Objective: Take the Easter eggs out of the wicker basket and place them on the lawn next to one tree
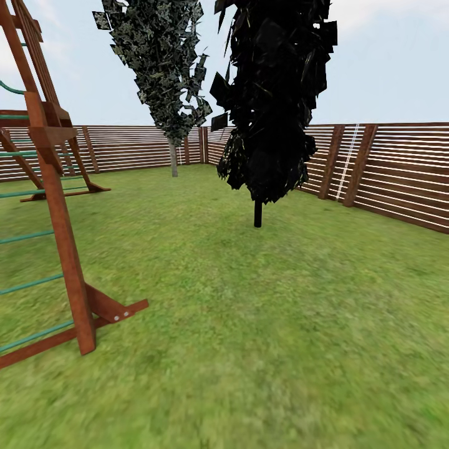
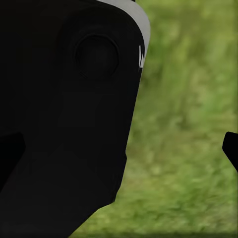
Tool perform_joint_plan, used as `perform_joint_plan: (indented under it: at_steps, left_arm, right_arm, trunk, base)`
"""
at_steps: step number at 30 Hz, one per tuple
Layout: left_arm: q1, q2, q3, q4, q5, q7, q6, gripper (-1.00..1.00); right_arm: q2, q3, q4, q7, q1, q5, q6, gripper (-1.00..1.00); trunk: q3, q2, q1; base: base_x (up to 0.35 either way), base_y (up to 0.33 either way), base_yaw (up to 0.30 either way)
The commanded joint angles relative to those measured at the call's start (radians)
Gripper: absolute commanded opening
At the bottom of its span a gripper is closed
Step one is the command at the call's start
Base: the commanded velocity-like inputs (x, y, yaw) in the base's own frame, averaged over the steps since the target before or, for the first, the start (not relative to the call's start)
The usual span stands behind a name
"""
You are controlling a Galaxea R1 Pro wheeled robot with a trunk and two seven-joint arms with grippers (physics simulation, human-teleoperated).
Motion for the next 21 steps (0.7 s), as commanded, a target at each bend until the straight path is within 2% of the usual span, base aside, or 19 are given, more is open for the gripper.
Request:
perform_joint_plan:
  at_steps: [1,21]
  left_arm:
    - [0.001,0.0,-0.001,-0.002,-0.001,-0.003,0.0,1.0]
    - [0.001,0.0,-0.001,-0.002,-0.001,-0.003,0.0,1.0]
  right_arm:
    - [0.0,0.005,0.002,0.001,-0.001,0.001,-0.001,1.0]
    - [0.0,0.005,0.002,0.001,-0.001,0.001,-0.001,1.0]
  trunk:
    - [-0.001,0.0,0.0]
    - [-0.001,0.0,0.0]
  base:
    - [0.0,0.0,0.0]
    - [0.0,0.0,0.0]
